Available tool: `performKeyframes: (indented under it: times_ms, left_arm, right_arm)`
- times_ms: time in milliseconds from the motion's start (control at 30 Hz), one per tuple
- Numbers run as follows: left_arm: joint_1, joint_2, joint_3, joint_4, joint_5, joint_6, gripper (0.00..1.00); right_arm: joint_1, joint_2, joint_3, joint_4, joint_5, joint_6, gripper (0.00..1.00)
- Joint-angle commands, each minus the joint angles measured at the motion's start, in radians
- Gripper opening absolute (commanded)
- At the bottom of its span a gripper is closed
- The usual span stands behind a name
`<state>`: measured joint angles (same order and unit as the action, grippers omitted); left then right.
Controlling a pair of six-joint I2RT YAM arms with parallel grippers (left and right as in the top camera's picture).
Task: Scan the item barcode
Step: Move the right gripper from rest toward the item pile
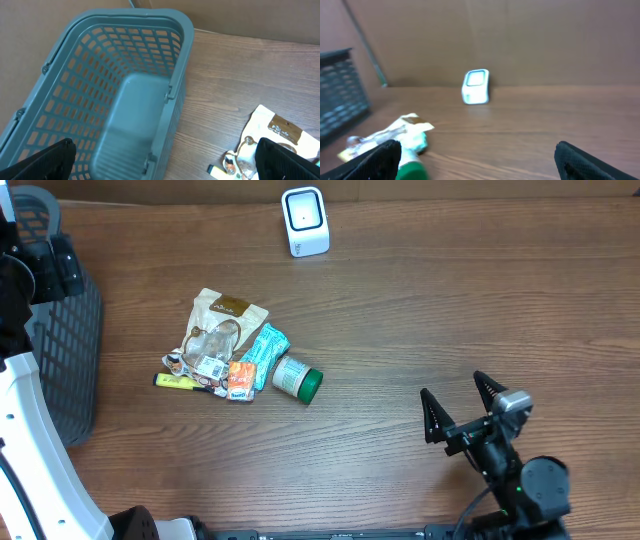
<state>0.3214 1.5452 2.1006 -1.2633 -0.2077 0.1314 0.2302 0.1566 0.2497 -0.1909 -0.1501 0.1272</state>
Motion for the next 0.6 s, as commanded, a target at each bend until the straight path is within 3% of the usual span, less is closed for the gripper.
performKeyframes:
  times_ms: [0,267,567]
  left_arm:
    - [0.005,0.005,0.005,0.003,-0.009,0.014,1.00]
    - [0.005,0.005,0.005,0.003,-0.009,0.014,1.00]
    - [0.005,0.005,0.005,0.003,-0.009,0.014,1.00]
  right_arm:
    - [-0.002,0.082,0.161,-0.067,-0.093,0.003,1.00]
    - [-0.002,0.309,0.497,-0.386,-0.127,0.000,1.00]
    - [-0.002,0.563,0.746,-0.589,-0.188,-0.004,1.00]
